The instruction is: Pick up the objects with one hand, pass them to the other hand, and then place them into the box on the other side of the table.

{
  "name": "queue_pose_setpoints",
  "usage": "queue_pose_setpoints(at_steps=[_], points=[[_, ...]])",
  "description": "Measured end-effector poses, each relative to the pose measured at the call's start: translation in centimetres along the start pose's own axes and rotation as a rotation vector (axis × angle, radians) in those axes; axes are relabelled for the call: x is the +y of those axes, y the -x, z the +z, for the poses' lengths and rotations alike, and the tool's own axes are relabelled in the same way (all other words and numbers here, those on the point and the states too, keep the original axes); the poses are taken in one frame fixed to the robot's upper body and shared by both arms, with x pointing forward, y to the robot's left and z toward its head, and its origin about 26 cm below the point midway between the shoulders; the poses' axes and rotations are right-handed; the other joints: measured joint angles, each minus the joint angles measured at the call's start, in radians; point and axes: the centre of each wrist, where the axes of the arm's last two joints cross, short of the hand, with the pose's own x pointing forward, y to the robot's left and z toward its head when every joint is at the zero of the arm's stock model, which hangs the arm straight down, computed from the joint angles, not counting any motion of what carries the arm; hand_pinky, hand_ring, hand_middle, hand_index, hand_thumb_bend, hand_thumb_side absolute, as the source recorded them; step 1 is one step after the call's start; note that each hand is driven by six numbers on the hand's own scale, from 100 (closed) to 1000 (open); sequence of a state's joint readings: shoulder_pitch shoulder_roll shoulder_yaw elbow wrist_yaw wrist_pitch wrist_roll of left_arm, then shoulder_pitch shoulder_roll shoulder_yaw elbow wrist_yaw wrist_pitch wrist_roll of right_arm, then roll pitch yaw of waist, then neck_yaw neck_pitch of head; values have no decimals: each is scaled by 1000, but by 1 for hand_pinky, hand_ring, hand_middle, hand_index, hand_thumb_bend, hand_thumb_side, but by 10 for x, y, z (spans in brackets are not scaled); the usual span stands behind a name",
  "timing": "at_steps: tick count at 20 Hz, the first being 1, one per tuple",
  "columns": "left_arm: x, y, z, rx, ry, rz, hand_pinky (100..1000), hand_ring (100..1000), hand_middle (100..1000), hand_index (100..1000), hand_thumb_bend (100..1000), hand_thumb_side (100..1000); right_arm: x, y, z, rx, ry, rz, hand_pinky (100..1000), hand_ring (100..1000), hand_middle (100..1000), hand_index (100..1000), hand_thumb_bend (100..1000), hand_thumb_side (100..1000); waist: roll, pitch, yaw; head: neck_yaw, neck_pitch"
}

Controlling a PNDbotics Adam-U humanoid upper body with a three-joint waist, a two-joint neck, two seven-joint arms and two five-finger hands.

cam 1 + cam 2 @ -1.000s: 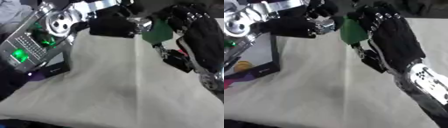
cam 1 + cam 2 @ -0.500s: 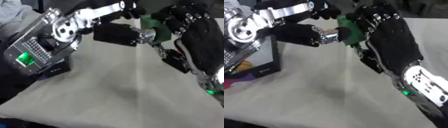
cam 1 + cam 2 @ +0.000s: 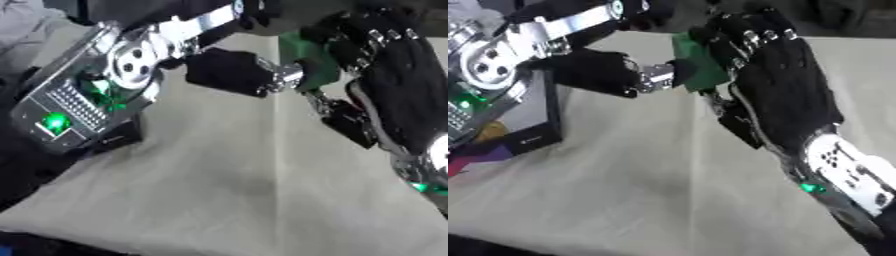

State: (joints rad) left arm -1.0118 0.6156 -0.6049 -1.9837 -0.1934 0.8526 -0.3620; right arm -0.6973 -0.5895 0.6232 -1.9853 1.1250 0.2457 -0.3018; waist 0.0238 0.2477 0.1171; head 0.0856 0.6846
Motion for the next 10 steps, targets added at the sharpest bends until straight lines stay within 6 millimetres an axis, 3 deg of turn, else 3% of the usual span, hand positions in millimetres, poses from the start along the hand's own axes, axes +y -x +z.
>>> queue_pose_setpoints(at_steps=[10], points=[[-8, 14, -18, 54, 60, 8, 1000, 984, 860, 939, 418, 752, 2, -6, -1, -27, 66, 3, 799, 638, 529, 598, 243, 100, 0, 0, 0, 1, 0]])
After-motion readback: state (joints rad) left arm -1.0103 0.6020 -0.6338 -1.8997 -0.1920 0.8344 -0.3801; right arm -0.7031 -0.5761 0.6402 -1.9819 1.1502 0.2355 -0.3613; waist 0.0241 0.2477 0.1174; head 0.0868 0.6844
